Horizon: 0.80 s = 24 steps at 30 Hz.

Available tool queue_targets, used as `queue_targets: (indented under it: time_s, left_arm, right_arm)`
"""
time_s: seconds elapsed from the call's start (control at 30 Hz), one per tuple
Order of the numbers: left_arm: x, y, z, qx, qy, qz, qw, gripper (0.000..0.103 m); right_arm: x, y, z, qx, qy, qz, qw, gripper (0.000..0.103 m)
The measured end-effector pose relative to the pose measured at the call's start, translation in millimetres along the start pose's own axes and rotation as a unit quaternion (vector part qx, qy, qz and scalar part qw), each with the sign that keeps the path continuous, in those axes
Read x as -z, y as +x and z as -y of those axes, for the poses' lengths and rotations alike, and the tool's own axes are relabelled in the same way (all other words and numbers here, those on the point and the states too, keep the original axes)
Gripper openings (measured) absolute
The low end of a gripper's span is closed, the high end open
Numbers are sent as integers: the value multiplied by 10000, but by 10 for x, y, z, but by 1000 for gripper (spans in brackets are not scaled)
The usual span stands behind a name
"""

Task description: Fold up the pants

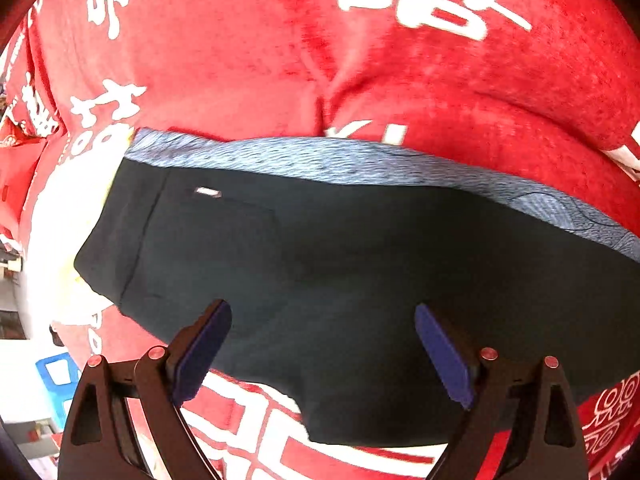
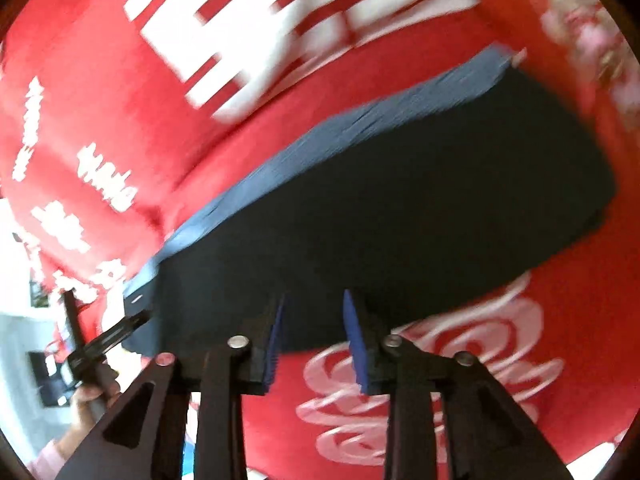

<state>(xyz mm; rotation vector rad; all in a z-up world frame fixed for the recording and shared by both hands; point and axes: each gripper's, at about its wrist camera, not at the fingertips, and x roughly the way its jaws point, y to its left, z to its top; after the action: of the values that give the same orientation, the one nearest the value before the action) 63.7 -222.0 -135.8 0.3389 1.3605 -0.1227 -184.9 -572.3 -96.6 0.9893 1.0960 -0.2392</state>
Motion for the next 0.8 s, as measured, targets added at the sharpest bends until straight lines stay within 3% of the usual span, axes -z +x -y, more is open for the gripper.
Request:
queue_targets:
  time_s: [0.3, 0.5, 0.8]
  left_arm:
    - [25, 32, -402, 299, 220, -11, 9993, 94]
    - [11, 199, -504, 509, 649, 4, 9966, 94]
    - [-34, 315, -410, 879, 974, 49, 9913, 94]
  right_arm:
    - [916, 1010, -1106, -1353, -20, -939, 9863, 41]
    - [1117, 1531, -1370, -1449, 297, -1047, 9834, 41]
    - [1061, 1612, -1382, -1403, 671, -743, 9850, 41]
